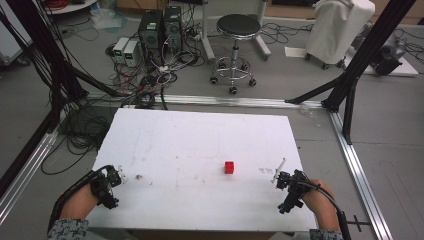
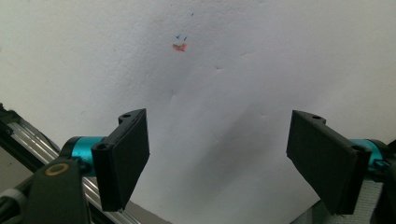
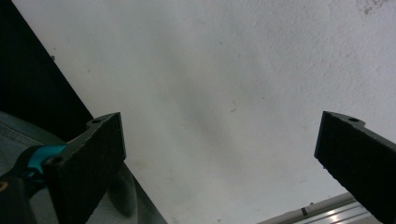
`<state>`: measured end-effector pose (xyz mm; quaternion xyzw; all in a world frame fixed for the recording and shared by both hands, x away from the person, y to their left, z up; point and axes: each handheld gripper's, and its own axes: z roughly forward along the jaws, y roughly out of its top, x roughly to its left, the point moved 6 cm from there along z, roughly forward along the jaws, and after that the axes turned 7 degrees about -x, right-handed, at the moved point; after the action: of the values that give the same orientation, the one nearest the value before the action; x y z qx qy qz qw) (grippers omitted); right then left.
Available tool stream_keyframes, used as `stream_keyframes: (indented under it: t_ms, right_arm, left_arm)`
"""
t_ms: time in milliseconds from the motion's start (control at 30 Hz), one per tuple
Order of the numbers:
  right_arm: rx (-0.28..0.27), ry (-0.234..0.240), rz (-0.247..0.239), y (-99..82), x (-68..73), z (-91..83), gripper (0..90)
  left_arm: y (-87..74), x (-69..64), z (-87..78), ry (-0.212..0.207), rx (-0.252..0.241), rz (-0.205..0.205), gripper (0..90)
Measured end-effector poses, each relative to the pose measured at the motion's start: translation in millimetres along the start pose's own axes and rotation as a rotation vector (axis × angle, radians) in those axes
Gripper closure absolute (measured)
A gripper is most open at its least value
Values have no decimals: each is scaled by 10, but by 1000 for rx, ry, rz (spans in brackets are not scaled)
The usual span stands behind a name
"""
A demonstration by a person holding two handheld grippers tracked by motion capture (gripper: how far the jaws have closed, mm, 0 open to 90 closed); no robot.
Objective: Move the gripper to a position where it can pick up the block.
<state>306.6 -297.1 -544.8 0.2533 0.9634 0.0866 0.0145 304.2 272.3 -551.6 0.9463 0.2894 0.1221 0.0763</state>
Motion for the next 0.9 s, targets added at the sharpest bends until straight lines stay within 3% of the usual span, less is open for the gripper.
stream_keyframes:
  t_ms: [300, 500, 700, 900]
  right_arm:
    - [-24, -26, -21, 90, 0, 6, 12]
    - [-48, -40, -74, 264, 29, -29, 12]
    - [-84, -86, -106, 483, 13, -90, 12]
    - [-59, -86, -153, 634, -5, -64, 12]
  left_arm:
    - [0, -10, -1, -9, 1, 3, 215]
    - [-1, -12, -16, -9, -9, 0, 215]
    - [-22, 5, -41, -9, -17, -13, 215]
    - [-26, 11, -42, -12, -17, -12, 215]
